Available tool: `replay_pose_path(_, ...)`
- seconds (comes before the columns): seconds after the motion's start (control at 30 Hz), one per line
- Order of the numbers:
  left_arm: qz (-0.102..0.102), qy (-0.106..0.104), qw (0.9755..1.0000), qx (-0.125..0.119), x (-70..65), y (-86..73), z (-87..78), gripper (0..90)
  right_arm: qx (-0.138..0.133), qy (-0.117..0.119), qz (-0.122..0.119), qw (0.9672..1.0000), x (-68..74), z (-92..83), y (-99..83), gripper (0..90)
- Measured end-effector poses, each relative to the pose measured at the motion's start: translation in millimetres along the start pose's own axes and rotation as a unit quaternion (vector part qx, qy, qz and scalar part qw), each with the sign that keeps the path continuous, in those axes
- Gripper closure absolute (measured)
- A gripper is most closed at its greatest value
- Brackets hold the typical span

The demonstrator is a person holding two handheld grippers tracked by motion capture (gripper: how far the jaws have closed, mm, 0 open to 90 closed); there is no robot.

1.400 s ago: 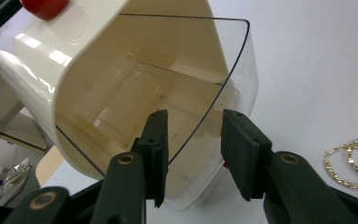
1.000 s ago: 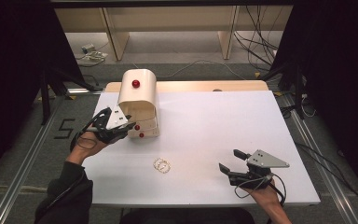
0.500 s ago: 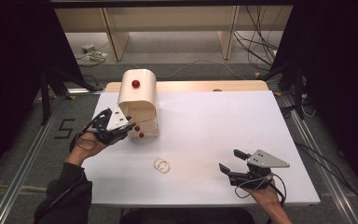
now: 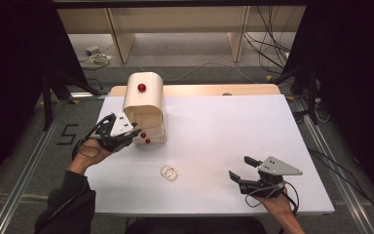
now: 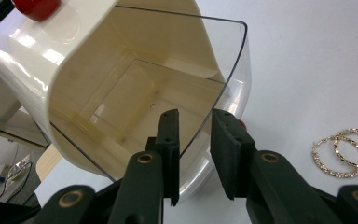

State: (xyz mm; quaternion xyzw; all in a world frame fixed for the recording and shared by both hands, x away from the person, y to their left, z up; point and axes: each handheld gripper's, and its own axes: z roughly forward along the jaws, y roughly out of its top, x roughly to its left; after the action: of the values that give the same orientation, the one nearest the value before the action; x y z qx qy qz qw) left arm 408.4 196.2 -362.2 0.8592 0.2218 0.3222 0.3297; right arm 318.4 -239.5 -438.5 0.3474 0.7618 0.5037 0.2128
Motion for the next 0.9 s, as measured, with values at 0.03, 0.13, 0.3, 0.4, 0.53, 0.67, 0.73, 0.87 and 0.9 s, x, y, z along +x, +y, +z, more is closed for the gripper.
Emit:
replay_pose_path(0.03,0.0,-0.001,1.0,0.0,0.0,-0.1,-0.1,72.5,0.002,-0.001,0.0,1.0,0.1,-0.1,0.1,25.7)
replay_pose_path(0.13,0.002,-0.002,1.0,0.001,-0.1,0.1,-0.6,72.6,0.0,0.0,0.001,1.0,0.2,0.2,0.0,25.7)
replay_pose_path(0.3,0.004,-0.005,1.0,0.005,-1.1,0.2,-2.3,72.8,-0.001,0.0,0.0,1.0,0.0,0.0,0.0,25.7)
replay_pose_path(0.4,0.006,-0.006,0.9999,0.006,-2.8,0.1,-2.9,72.8,-0.001,0.0,0.0,1.0,0.0,0.0,0.0,25.7)
replay_pose_path(0.53,0.007,-0.006,0.9999,0.006,-4.2,-0.3,-4.1,73.0,0.0,0.0,0.0,1.0,0.3,-0.1,0.1,25.8)
replay_pose_path(0.67,0.009,-0.008,0.9999,0.007,-5.8,-0.5,-5.6,73.0,0.0,0.0,0.0,1.0,0.3,-0.3,0.1,25.7)
replay_pose_path(0.73,0.012,-0.008,0.9998,0.011,-7.0,-0.2,-6.2,73.0,0.0,0.0,0.0,1.0,0.1,-0.2,0.1,25.7)
replay_pose_path(0.87,0.011,-0.01,0.9998,0.011,-7.5,-0.6,-7.1,73.0,0.0,0.0,0.001,1.0,0.3,-0.3,0.1,25.7)
replay_pose_path(0.9,0.01,-0.012,0.9998,0.011,-7.5,-0.8,-7.3,73.1,0.0,0.0,0.0,1.0,0.2,-0.4,0.1,25.7)
